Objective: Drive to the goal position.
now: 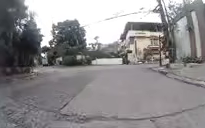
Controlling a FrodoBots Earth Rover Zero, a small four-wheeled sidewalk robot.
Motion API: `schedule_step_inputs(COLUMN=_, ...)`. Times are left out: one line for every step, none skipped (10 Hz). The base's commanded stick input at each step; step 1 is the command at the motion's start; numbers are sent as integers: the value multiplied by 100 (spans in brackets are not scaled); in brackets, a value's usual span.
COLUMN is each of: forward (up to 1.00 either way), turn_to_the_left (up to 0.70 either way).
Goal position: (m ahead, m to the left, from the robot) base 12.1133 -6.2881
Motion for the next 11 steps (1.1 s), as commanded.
schedule_step_inputs(forward=100, turn_to_the_left=-17)
schedule_step_inputs(forward=100, turn_to_the_left=-17)
schedule_step_inputs(forward=100, turn_to_the_left=-17)
schedule_step_inputs(forward=100, turn_to_the_left=-17)
schedule_step_inputs(forward=100, turn_to_the_left=-17)
schedule_step_inputs(forward=100, turn_to_the_left=-17)
schedule_step_inputs(forward=100, turn_to_the_left=-17)
schedule_step_inputs(forward=100, turn_to_the_left=-17)
schedule_step_inputs(forward=100, turn_to_the_left=-17)
schedule_step_inputs(forward=100, turn_to_the_left=-17)
schedule_step_inputs(forward=100, turn_to_the_left=-17)
